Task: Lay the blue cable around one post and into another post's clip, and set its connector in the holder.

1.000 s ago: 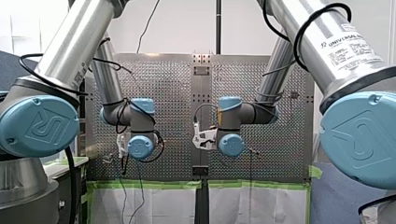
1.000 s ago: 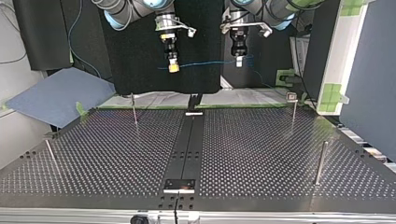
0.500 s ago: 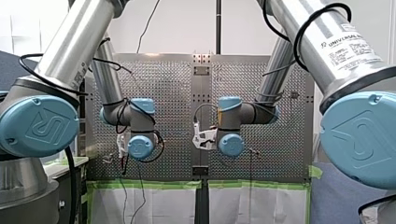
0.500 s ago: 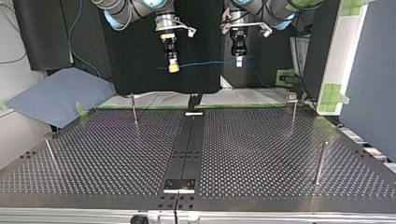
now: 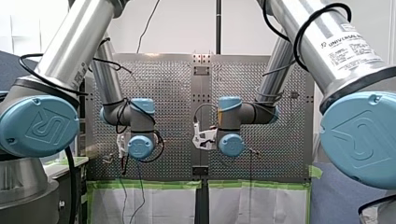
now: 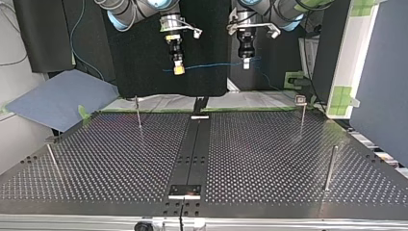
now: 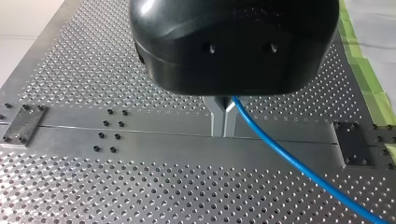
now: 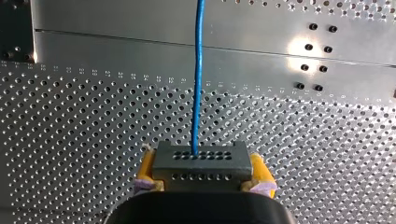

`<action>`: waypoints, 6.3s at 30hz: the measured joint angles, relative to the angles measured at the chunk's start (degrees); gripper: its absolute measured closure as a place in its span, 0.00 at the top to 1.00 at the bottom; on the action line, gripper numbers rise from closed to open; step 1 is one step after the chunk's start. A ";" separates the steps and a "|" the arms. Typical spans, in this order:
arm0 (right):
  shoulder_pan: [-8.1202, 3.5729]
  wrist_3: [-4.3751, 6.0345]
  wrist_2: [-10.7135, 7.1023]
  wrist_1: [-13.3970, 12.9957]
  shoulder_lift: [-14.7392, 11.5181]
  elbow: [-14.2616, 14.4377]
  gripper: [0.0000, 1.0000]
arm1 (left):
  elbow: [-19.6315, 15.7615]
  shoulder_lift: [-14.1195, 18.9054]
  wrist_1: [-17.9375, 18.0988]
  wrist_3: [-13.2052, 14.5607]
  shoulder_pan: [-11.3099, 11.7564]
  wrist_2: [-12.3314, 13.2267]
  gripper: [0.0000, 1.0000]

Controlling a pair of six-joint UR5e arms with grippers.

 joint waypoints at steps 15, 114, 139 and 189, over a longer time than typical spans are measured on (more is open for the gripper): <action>0.00 0.00 0.00 0.00 0.00 0.00 0.00 | 0.00 0.00 0.00 0.00 0.00 0.00 0.00; -0.60 1.47 -1.99 5.12 5.03 -1.64 0.00 | 1.21 -1.73 0.70 -0.09 -1.73 0.61 0.00; -0.50 5.37 -3.01 11.47 4.13 -0.38 0.00 | -0.38 1.90 -2.76 -3.28 -0.82 1.48 0.00; -2.96 9.91 -15.68 32.88 -20.00 -22.55 0.00 | 5.90 26.84 -27.94 -21.85 17.24 15.24 0.00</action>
